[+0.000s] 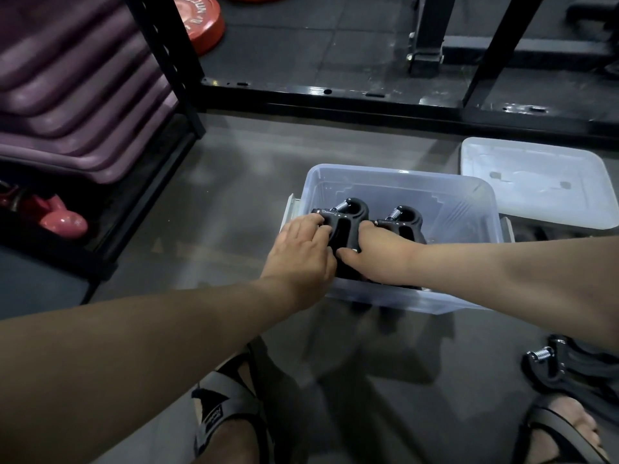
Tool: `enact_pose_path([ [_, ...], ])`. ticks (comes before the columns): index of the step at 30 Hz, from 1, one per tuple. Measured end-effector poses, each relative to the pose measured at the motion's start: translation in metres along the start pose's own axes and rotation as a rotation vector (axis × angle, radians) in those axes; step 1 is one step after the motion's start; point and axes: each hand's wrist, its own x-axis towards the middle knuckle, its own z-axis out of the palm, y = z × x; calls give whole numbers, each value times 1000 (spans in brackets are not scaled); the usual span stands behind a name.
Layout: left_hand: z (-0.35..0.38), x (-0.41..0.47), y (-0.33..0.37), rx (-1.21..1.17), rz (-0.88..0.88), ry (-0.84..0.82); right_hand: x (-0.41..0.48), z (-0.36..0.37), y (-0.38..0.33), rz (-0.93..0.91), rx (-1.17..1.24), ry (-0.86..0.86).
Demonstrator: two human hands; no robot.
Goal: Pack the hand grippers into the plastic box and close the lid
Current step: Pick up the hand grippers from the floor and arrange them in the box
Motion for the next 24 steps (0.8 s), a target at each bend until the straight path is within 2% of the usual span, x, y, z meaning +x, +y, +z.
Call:
enact_pose_path([
  [5, -1, 0, -1, 8, -2, -20, -5, -3, -1, -37, -73, -52],
  [9, -1, 1, -1, 13, 1, -22, -4, -5, 2, -17, -133, 4],
  [13, 0, 1, -1, 30, 13, -30, -5, -5, 6, -89, -138, 58],
  [19, 1, 2, -2, 52, 43, -37, 1, 0, 8, -122, -274, 6],
  [24, 2, 3, -3, 61, 57, -40, 7, 0, 9, -150, -423, 80],
])
